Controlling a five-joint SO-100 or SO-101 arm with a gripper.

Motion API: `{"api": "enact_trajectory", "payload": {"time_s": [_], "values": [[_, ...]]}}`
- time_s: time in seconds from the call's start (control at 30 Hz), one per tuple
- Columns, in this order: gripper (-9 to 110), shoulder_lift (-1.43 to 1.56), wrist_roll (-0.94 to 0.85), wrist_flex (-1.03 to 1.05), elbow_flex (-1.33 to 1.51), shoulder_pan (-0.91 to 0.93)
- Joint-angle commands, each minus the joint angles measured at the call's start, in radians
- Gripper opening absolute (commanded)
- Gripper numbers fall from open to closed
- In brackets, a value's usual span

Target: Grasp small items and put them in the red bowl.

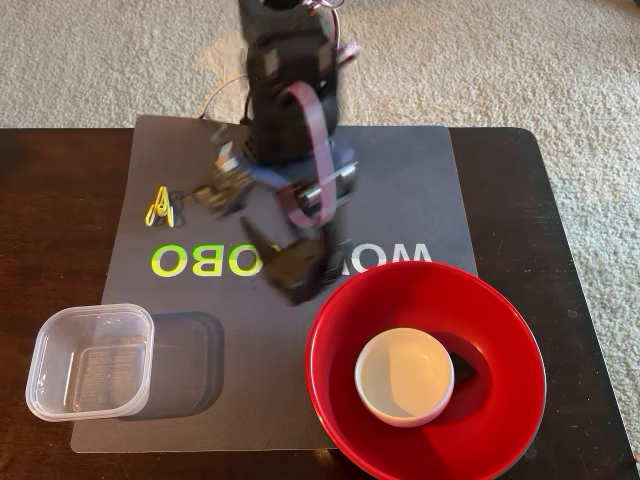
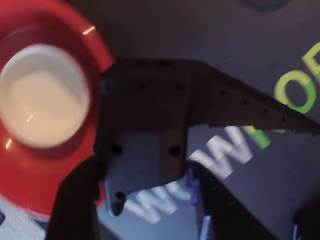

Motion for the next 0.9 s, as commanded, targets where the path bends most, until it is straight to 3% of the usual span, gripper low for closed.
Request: {"api": "enact_trajectory", "payload": {"time_s": [0.0,0.13,0.33,0.6,0.73,0.87], "values": [[0,-0.054,-0.055,0.04,-0.265,-0.129],[0,-0.216,-0.083,0.031,-0.433,-0.212],[0,-0.678,-0.103,0.037,-0.842,-0.175],[0,-0.945,-0.08,0.037,-0.983,-0.112],[18,-0.936,-0.074,0.04,-0.962,-0.078],[28,-0.834,-0.048,0.04,-0.916,-0.046]]}}
